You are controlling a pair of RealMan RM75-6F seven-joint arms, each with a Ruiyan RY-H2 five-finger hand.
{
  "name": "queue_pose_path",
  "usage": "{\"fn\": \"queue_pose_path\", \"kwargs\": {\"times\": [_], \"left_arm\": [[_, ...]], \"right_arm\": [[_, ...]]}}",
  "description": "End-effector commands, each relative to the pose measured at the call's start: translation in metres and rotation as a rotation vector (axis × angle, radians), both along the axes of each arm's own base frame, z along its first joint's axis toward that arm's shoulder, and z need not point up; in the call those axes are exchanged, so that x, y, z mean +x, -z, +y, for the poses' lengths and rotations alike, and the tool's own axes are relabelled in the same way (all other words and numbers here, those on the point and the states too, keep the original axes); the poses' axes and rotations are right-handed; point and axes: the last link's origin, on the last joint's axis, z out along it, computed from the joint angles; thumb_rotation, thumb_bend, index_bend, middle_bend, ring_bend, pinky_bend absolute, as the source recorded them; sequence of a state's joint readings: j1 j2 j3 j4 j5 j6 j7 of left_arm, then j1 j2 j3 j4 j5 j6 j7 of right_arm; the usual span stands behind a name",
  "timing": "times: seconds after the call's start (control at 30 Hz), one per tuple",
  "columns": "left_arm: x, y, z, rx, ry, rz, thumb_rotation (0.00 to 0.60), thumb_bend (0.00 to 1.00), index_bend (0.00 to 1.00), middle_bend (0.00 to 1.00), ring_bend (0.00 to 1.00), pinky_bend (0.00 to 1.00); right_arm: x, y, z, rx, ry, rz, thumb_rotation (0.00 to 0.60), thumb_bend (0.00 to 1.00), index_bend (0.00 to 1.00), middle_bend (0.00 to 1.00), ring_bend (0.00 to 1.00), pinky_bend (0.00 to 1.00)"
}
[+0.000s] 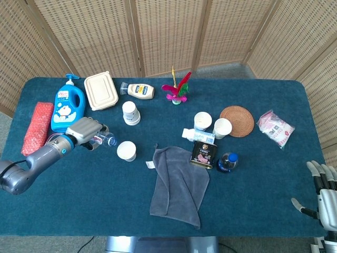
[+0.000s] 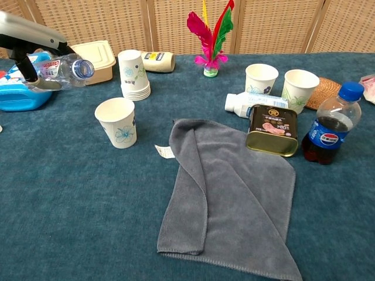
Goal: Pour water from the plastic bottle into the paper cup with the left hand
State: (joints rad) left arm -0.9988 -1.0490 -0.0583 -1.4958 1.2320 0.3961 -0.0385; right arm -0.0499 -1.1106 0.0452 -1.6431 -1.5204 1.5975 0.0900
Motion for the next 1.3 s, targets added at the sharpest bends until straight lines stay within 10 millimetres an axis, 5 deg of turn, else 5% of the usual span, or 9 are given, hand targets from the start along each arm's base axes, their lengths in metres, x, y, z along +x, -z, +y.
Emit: {"fn": "queue_pose_path", "kwargs": {"times": [0.03, 1.3], "left_arm": [[0.003, 0.002, 0.001, -0.007, 0.004, 0.01, 0.6, 0.63, 0.35, 0.36, 0.35, 0.41], [0.03, 0.018, 0.015, -0.057, 0.124, 0.25, 0.6, 0.63, 0.36, 0.38, 0.36, 0.41]], "right_arm": [[-0.001, -0.001, 0.001, -0.005, 0.0, -0.001, 0.6, 0.19, 0.0, 0.0, 0.0, 0.0], [-0.013, 0.0, 0.005, -0.023, 0.021, -0.031, 0.6, 0.19, 0.0, 0.0, 0.0, 0.0]]}}
